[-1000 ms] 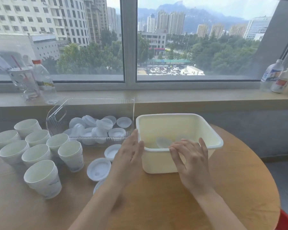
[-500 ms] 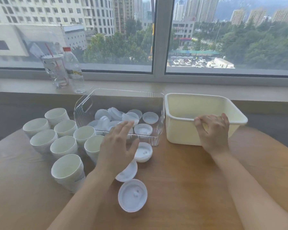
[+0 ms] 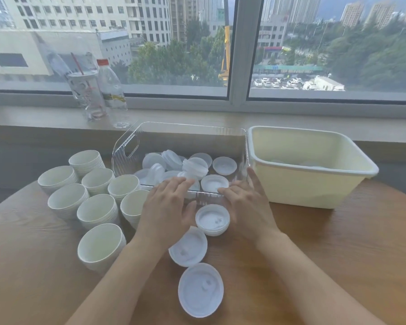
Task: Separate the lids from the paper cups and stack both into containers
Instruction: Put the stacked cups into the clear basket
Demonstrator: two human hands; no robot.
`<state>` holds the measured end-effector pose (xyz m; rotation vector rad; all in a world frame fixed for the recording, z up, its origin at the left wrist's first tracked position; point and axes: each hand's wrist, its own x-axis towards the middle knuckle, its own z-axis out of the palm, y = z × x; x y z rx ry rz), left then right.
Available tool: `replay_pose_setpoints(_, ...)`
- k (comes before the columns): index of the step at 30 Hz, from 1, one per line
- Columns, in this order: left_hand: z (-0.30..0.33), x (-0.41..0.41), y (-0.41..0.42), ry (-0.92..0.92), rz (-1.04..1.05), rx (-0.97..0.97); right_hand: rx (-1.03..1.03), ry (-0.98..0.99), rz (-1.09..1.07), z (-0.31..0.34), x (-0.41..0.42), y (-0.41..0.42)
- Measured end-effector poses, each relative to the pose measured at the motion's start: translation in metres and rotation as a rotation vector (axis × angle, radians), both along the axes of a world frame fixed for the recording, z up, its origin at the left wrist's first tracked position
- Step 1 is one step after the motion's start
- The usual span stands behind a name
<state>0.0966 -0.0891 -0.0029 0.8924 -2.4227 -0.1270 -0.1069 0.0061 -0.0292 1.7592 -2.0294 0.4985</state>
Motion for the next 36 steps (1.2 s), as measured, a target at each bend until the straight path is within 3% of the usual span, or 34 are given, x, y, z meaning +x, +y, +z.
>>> replay_pose_setpoints(7, 0.003, 0.001, 0.003, 0.021, 0.004, 0.009, 0.004, 0.031, -0.118, 0.004, -0.009, 0.009)
replay_pose_setpoints(28, 0.001, -0.007, 0.000, 0.057, -0.035, 0.041, -0.096, -0.020, -0.125, 0.006, -0.074, 0.077)
replay_pose_setpoints(33, -0.017, -0.016, 0.000, 0.099, -0.049, 0.078, -0.152, -0.104, -0.110, 0.025, -0.049, 0.069)
replay_pose_setpoints(36, -0.031, -0.020, -0.003, 0.172, -0.024, 0.154, -0.114, -0.332, -0.018, 0.043, -0.025, 0.033)
